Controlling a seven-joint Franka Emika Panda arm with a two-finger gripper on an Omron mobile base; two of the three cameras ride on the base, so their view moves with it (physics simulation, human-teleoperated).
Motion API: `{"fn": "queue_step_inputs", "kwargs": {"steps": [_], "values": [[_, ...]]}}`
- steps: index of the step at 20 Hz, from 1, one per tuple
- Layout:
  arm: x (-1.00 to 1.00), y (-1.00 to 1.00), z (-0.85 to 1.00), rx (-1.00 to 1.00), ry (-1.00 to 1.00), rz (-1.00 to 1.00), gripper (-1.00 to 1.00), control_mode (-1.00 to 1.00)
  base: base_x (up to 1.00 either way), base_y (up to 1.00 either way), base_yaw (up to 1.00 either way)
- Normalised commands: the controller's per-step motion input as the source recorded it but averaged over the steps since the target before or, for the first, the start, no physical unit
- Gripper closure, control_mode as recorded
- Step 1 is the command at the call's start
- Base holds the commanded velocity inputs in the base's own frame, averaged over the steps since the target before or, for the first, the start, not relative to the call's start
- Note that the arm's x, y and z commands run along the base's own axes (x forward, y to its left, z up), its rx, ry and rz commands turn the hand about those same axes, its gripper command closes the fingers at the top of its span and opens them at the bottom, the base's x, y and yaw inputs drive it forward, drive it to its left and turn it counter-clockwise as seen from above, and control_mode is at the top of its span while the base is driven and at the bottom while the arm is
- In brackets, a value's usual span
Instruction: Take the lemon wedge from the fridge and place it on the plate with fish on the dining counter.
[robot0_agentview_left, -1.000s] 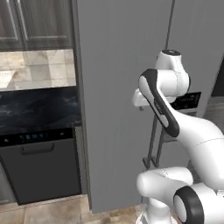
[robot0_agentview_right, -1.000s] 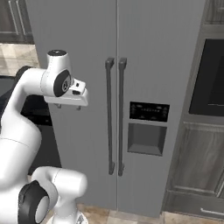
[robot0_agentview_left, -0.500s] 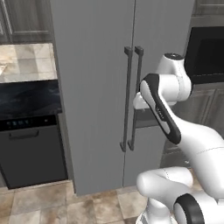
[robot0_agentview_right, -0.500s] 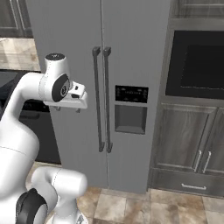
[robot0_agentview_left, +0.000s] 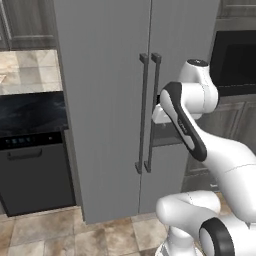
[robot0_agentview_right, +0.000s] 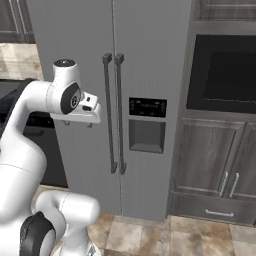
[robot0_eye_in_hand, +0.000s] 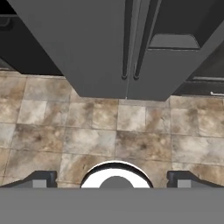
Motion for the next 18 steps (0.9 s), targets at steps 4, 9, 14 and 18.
{"fn": "queue_step_inputs", "kwargs": {"steps": [4,9,14,18], "values": [[0.00,0.00,0.00,0.00,0.00,0.00,-1.00,1.00,0.24,0.00,0.00],[0.00,0.00,0.00,0.00,0.00,0.00,-1.00,1.00,0.16,-0.13,0.00],[0.00,0.00,0.00,0.00,0.00,0.00,-1.00,1.00,0.00,-0.23,0.00],[0.00,0.00,0.00,0.00,0.00,0.00,-1.00,1.00,0.00,0.00,0.00]]}}
